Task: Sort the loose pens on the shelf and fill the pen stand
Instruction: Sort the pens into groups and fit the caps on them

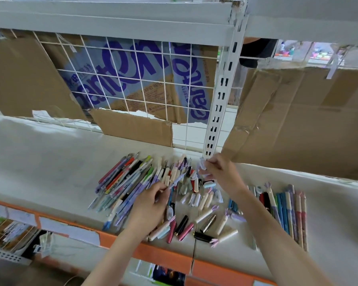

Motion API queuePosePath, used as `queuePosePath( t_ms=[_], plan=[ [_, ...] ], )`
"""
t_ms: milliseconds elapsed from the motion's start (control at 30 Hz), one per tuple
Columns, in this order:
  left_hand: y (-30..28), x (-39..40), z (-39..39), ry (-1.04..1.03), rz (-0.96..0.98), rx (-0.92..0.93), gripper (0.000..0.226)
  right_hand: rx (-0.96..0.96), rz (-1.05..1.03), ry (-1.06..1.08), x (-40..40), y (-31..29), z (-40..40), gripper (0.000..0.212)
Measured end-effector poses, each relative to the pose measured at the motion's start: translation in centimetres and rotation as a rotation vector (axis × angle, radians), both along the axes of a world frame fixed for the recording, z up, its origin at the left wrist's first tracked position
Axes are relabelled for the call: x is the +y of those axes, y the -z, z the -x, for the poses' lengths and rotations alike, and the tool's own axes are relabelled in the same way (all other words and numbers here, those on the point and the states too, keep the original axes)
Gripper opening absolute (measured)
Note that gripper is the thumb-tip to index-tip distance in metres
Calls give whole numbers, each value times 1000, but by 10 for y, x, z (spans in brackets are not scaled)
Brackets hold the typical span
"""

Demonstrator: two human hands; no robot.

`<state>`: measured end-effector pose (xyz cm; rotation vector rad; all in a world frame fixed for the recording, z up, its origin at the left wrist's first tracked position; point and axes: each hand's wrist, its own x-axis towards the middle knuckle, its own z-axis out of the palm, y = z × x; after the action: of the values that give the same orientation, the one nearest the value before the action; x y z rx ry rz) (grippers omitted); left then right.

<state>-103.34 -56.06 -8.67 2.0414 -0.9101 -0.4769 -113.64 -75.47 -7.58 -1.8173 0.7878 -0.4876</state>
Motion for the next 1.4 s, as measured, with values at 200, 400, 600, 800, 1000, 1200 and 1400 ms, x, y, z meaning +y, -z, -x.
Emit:
queuePosePath(
  t_ms=[200, 400, 600, 800, 1000, 1200, 1400],
  plan=[
    [2, -3, 0, 37, 27, -58, 14, -159, -65, -86, 11, -6, 14, 14],
    [-2, -3, 3, 58, 39, -96, 12, -192, -24, -93, 15, -11, 16, 16],
    [-8, -1, 7, 102, 58, -102, 11, -204, -57, -124, 18, -12, 17, 18],
    [-12, -3, 10, 113, 73, -74, 12, -243, -102, -105, 19, -8, 20, 17],
    [-13, -5, 14, 123, 42, 60, 18, -204, -105, -194, 24, -8, 27, 21],
    [-14, -8, 29, 31, 52, 804, 17, -259, -208, -93, 40, 0, 41, 18],
    [-24, -37, 46, 182, 51, 556, 29, -486, -386, 50, 51, -4, 42, 29]
  ],
)
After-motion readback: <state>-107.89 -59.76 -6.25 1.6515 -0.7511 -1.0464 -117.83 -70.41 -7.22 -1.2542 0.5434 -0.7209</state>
